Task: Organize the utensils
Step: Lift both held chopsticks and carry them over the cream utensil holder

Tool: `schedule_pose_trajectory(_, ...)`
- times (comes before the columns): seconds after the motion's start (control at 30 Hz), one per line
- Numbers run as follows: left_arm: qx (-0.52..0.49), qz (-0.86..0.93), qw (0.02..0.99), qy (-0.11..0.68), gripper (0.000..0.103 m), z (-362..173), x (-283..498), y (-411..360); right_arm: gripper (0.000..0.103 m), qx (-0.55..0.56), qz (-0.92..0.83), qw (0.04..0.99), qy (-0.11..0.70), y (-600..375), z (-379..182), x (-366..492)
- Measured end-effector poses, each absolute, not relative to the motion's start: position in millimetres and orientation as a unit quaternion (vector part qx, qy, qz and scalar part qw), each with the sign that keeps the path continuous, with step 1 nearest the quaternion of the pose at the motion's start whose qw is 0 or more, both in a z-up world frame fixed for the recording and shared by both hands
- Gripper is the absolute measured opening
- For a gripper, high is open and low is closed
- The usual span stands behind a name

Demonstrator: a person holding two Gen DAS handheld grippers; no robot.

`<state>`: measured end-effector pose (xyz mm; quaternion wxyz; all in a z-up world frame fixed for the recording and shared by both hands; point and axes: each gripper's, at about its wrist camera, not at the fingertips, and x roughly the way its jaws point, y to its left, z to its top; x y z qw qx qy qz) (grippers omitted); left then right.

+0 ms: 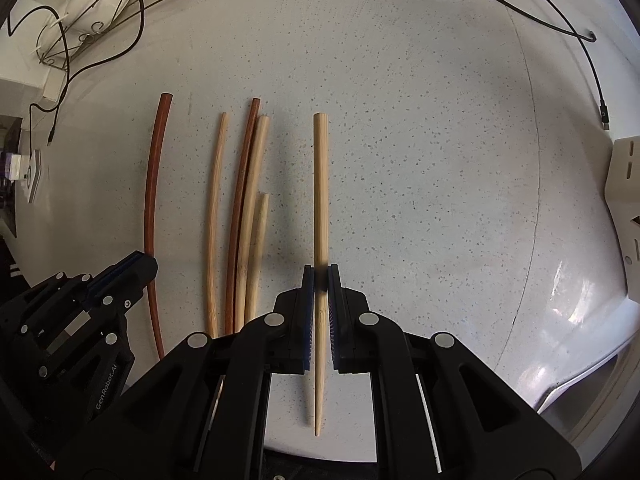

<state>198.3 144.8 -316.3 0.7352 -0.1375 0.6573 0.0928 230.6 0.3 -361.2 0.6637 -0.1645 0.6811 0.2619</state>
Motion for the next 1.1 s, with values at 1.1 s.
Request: schedule_pose_trajectory(1.1,-0.066,-0.005,0.842,0.536,0.006,-218.0,260.3,61.0,0.006,-0.055,0.177,0.817,0.546,-138.1,-226.3,260.6)
